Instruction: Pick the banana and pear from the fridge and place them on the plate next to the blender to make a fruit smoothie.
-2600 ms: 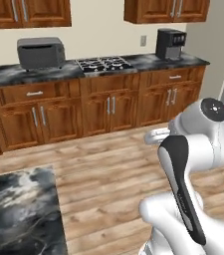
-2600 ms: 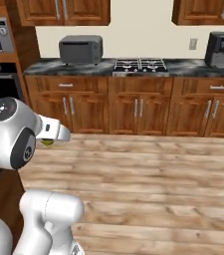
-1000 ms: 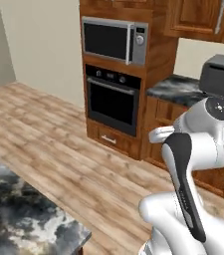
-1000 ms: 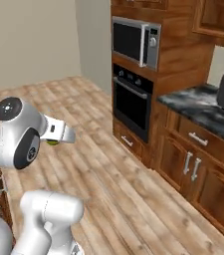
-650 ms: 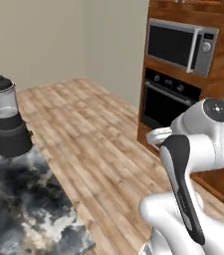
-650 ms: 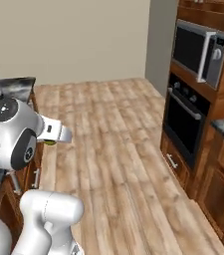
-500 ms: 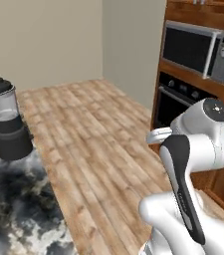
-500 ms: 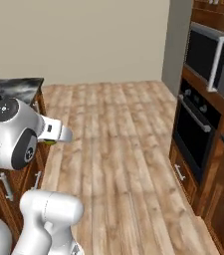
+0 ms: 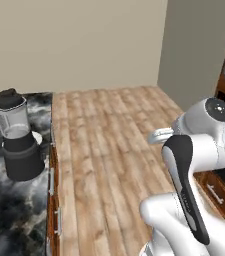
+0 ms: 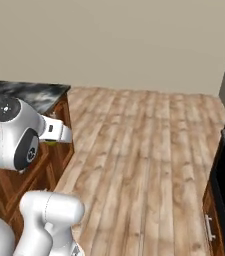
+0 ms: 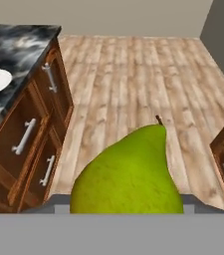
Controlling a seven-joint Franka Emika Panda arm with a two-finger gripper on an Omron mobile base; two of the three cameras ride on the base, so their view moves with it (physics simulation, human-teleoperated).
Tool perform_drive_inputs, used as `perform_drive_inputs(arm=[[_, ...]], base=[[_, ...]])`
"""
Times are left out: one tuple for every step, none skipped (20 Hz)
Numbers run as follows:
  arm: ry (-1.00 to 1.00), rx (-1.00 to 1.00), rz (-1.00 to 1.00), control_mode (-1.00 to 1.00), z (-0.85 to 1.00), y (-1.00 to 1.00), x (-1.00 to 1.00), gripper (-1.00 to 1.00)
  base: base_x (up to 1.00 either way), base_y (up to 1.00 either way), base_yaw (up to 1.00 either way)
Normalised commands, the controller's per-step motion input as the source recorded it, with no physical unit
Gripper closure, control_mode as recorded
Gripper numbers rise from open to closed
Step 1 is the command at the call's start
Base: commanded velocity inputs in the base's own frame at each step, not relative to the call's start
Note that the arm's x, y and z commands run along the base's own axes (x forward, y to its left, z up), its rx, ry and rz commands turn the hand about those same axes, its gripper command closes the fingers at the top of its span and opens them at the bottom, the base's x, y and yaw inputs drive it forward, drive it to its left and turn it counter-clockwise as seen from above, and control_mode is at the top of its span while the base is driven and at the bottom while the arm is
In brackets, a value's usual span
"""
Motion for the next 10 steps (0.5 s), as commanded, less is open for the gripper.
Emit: perform_drive_inputs(arm=[[0.0,0.0,0.0,1.0,0.0,0.0,0.0,1.0],[0.0,0.0,0.0,1.0,0.0,0.0,0.0,1.0],[0.0,0.0,0.0,1.0,0.0,0.0,0.0,1.0],[0.0,0.0,0.0,1.0,0.0,0.0,0.0,1.0],[0.0,0.0,0.0,1.0,0.0,0.0,0.0,1.0],[0.0,0.0,0.0,1.0,0.0,0.0,0.0,1.0],[0.0,0.0,0.0,1.0,0.0,0.0,0.0,1.0],[0.0,0.0,0.0,1.0,0.0,0.0,0.0,1.0],[0.0,0.0,0.0,1.0,0.0,0.0,0.0,1.0],[0.0,0.0,0.0,1.0,0.0,0.0,0.0,1.0]], base=[[1.0,-0.21,0.39],[1.0,-0.21,0.39],[1.0,-0.21,0.39],[1.0,-0.2,0.39],[1.0,-0.21,0.39],[1.0,-0.21,0.39],[1.0,-0.19,0.4],[1.0,-0.19,0.46],[1.0,-0.18,0.52],[1.0,-0.14,0.55]])
